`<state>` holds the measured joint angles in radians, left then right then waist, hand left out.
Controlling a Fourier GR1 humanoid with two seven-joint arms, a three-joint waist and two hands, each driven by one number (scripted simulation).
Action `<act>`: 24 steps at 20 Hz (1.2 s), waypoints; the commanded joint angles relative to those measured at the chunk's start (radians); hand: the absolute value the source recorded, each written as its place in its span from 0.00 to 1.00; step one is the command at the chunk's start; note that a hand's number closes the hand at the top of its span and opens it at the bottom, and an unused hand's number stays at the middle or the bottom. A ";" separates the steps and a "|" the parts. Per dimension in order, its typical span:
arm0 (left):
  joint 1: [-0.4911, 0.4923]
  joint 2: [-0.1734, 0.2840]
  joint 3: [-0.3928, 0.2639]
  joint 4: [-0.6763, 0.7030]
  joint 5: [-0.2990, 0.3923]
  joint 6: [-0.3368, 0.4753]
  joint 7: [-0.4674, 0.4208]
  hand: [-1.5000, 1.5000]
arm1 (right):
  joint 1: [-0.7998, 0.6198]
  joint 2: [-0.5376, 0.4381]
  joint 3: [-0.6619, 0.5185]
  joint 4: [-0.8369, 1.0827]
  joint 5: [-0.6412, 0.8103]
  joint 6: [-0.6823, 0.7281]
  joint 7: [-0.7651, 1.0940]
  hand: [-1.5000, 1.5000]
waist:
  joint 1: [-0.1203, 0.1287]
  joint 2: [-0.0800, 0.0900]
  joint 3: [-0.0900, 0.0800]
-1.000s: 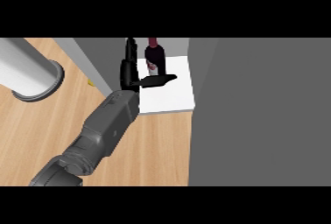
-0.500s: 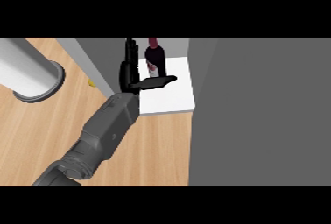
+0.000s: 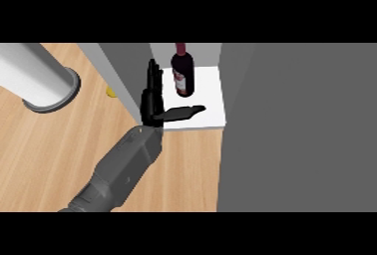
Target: Pick up the wine, place it into the cabinet and close the cabinet
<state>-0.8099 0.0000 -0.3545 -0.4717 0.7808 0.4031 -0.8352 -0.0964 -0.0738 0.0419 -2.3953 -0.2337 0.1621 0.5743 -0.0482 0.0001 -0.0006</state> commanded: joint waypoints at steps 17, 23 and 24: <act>0.459 0.050 -0.404 -0.788 -0.057 0.385 0.084 0.00 | 0.000 -0.009 0.012 -0.090 0.029 -0.062 0.068 0.00 | 0.052 -0.003 0.000; 0.564 0.072 -0.486 -1.001 -0.161 0.561 0.165 0.00 | 0.000 -0.029 -0.026 -0.125 -0.004 -0.065 0.088 0.00 | 0.051 -0.004 0.001; 0.599 0.085 -0.481 -1.008 -0.163 0.557 0.159 0.00 | 0.062 -0.064 -0.112 -0.107 -0.097 0.007 0.023 0.00 | 0.048 -0.004 0.001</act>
<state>-0.2901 0.0594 -0.8036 -1.3827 0.6655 0.8742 -0.6918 -0.0831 -0.1050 0.0068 -2.4134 -0.2140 0.1332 0.5928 0.0012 -0.0042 0.0003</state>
